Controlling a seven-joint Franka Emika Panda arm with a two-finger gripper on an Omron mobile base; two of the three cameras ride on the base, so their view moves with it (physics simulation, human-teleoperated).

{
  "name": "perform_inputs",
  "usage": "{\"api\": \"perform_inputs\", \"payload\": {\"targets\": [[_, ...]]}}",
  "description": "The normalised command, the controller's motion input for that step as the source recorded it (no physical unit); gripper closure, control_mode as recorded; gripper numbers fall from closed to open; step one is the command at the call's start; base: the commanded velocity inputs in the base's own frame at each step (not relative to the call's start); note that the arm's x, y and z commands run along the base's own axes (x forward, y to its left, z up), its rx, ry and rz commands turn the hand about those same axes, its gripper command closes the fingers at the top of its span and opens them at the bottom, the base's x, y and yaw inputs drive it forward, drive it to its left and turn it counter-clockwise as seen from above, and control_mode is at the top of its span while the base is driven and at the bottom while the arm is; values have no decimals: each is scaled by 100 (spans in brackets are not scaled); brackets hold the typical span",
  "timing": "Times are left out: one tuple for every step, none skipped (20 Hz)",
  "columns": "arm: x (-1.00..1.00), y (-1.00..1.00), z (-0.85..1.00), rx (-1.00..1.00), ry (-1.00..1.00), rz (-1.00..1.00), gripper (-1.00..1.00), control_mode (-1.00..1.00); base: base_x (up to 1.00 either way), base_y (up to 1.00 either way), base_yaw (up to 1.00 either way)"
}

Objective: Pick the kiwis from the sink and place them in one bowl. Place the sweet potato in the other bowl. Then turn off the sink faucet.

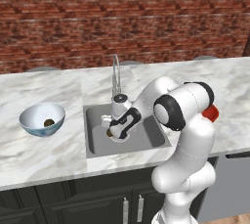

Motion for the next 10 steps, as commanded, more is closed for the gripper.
{"api": "perform_inputs", "payload": {"targets": [[11, 0, -8, 0, 0, -5, -100, -100, 0, 0, 0], [16, 0, -9, 0, 0, -5, -100, -100, 0, 0, 0], [19, 0, -10, 0, 0, -5, -100, -100, 0, 0, 0], [21, 0, -13, 0, 0, -6, -100, -100, 0, 0, 0], [21, 0, -16, 0, 0, -6, -100, -100, 0, 0, 0], [23, 0, -17, 0, 1, -6, -100, -100, 0, 0, 0], [24, 0, -18, 1, 1, -5, -100, -100, 0, 0, 0], [24, 0, -19, 2, 1, -5, -100, -100, 0, 0, 0], [23, 0, -21, 3, 1, -4, -100, -100, 0, 0, 0], [23, 0, -23, 3, 2, -4, -100, -100, 0, 0, 0]]}}
